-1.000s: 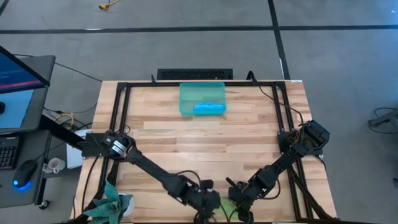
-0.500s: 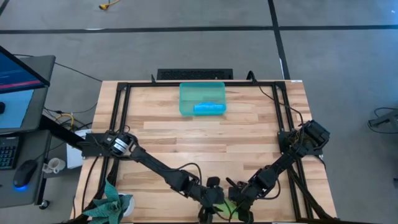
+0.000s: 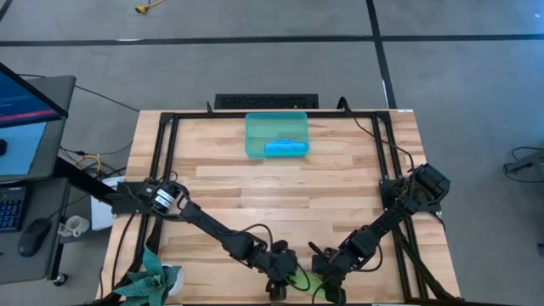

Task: Roll microfiber towels into tight, uniform cylinder then place into a basket
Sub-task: Put the green microfiber cloth into the blue bin

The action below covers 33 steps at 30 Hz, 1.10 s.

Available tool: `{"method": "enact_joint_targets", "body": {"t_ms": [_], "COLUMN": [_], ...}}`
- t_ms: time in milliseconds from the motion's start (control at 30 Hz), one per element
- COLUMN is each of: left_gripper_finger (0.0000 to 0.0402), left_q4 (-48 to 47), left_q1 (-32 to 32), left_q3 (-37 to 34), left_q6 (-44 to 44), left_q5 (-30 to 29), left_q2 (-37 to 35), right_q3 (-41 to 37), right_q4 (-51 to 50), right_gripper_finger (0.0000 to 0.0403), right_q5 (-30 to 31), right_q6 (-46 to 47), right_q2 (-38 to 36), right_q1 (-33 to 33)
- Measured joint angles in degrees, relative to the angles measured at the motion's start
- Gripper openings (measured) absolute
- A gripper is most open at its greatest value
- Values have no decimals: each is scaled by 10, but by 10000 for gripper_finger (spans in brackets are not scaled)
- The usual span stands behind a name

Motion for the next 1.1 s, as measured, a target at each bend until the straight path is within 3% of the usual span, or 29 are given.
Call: {"method": "enact_joint_targets", "body": {"t_ms": [267, 767, 1100], "left_gripper_finger": [108, 106, 106], "left_q4": [8, 15, 15], "left_q1": [-3, -2, 1], "left_q3": [-45, -61, -61], "left_q6": [-74, -163, -218], "left_q5": [-1, 8, 2], "left_q2": [0, -2, 0], "right_q3": [0, -3, -4], "right_q4": [0, 20, 1], "right_gripper_finger": [18, 92, 84], "right_q5": [-5, 13, 28], "right_q6": [4, -14, -58], "right_q2": [0, 2, -19], "right_q1": [-12, -22, -22]}}
